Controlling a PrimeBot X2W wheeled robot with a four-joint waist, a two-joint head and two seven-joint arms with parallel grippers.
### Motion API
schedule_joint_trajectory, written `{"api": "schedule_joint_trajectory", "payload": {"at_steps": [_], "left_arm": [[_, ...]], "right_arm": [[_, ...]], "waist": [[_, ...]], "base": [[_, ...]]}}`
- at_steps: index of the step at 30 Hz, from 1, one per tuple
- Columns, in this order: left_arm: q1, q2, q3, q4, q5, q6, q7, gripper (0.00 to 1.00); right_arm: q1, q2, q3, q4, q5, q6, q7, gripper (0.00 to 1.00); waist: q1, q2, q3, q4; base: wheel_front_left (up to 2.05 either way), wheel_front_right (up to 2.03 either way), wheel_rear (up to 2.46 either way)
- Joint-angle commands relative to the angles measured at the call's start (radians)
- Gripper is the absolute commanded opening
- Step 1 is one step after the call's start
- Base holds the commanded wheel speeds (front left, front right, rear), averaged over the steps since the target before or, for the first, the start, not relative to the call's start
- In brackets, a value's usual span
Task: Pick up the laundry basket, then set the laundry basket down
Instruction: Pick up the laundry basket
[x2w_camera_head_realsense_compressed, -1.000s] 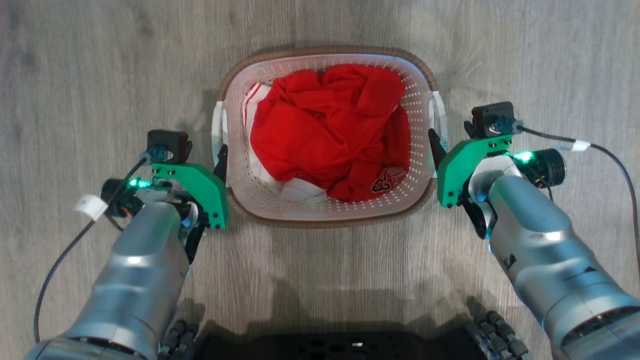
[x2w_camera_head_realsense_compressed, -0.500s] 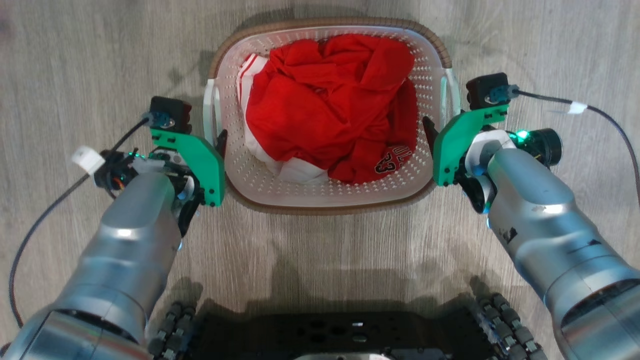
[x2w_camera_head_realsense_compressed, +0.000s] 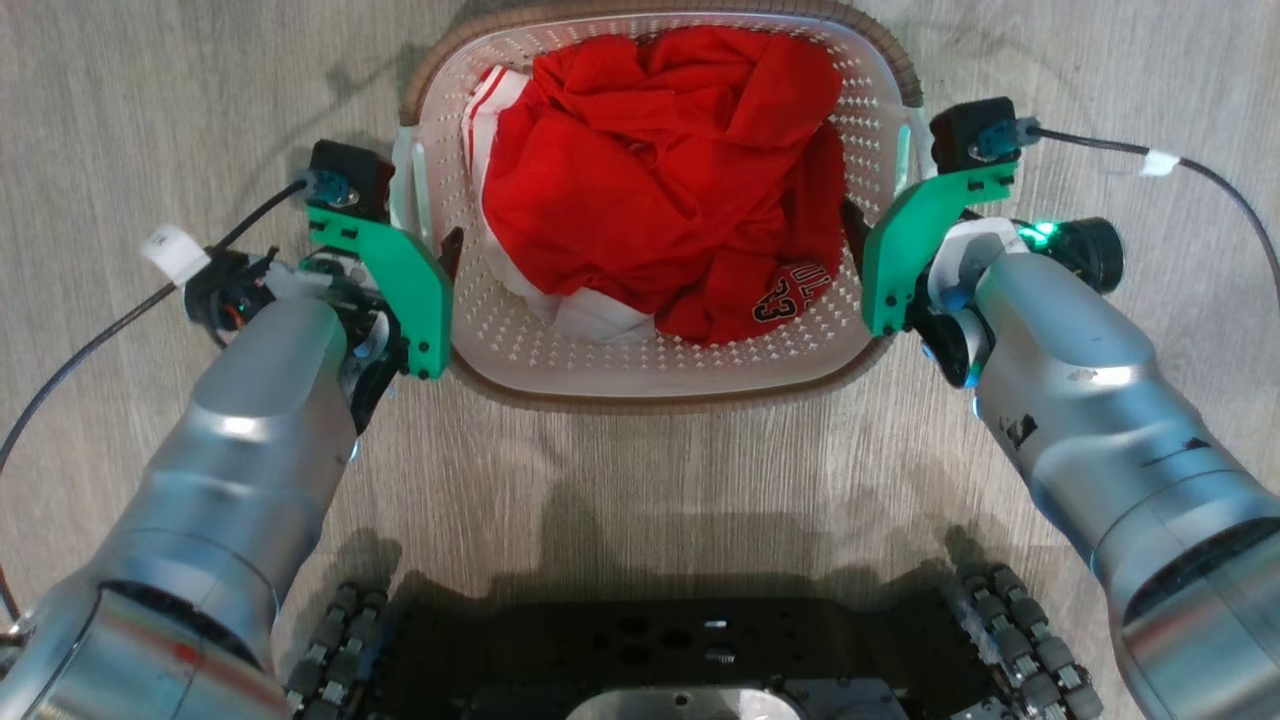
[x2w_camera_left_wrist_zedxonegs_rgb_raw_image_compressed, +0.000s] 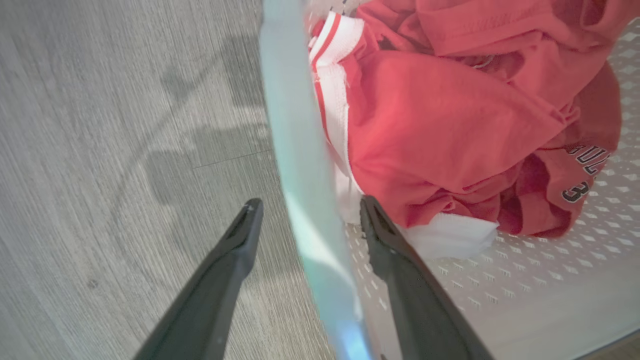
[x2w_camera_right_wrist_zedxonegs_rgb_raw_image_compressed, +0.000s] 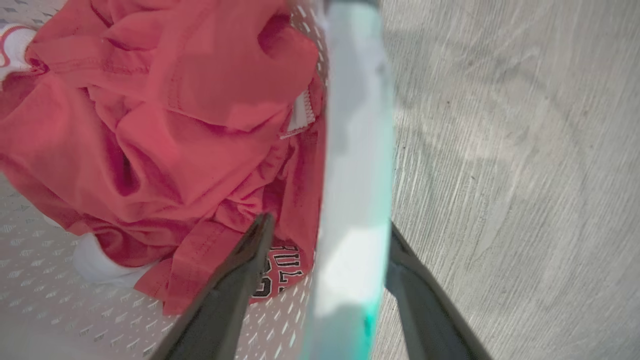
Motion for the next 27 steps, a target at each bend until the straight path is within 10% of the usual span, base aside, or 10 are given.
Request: {"api": "schedule_joint_trajectory", "payload": {"at_steps": [1, 27], "left_arm": [[0.008, 0.043, 0.006, -0.009, -0.012, 0.001, 0.001, 1.0], [-0.06, 0.046, -0.195, 0.008, -0.207, 0.001, 0.008, 1.0]], "right_arm": [[0.036, 0.017, 0.016, -0.006, 0.01, 0.007, -0.001, 1.0], [-0.018, 0.017, 0.132, 0.034, 0.115, 0.007, -0.037, 0.97]], "waist": [[-0.0001, 0.0, 0.003, 0.001], [-0.0001, 0.0, 0.042, 0.008]], "base": [[0.0, 0.0, 0.0], [0.0, 0.0, 0.0]]}}
